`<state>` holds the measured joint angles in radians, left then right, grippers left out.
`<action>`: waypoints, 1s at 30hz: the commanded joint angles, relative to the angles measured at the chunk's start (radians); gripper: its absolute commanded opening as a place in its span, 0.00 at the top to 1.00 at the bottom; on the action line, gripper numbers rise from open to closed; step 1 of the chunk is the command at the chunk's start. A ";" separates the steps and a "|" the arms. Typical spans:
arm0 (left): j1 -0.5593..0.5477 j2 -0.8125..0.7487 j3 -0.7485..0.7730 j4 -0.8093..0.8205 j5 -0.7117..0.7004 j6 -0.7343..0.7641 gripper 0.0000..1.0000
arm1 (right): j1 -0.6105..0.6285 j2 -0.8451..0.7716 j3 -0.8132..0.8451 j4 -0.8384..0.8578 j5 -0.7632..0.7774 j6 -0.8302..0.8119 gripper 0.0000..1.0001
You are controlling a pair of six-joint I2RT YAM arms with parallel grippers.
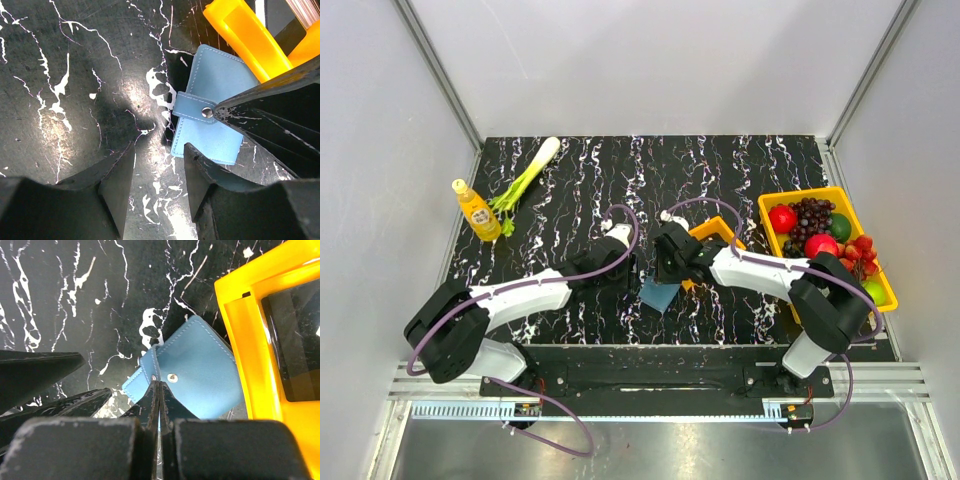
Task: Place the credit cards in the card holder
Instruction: Close the card holder at the center of the board.
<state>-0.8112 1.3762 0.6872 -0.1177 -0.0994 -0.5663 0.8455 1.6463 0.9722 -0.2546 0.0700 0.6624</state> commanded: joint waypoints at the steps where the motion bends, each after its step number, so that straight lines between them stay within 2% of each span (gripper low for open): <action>1: -0.005 0.006 0.029 0.029 -0.019 0.016 0.52 | 0.007 -0.045 -0.007 0.032 0.042 -0.009 1.00; 15: -0.026 0.009 0.034 0.038 -0.019 0.043 0.52 | 0.006 0.007 -0.020 -0.015 0.112 -0.017 1.00; 30: -0.040 0.052 0.074 0.019 -0.063 0.002 0.52 | 0.007 0.061 -0.021 -0.049 0.108 -0.006 1.00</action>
<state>-0.8497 1.4208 0.7052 -0.1249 -0.1249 -0.5507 0.8455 1.6768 0.9550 -0.2562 0.1406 0.6598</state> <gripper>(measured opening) 0.478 0.008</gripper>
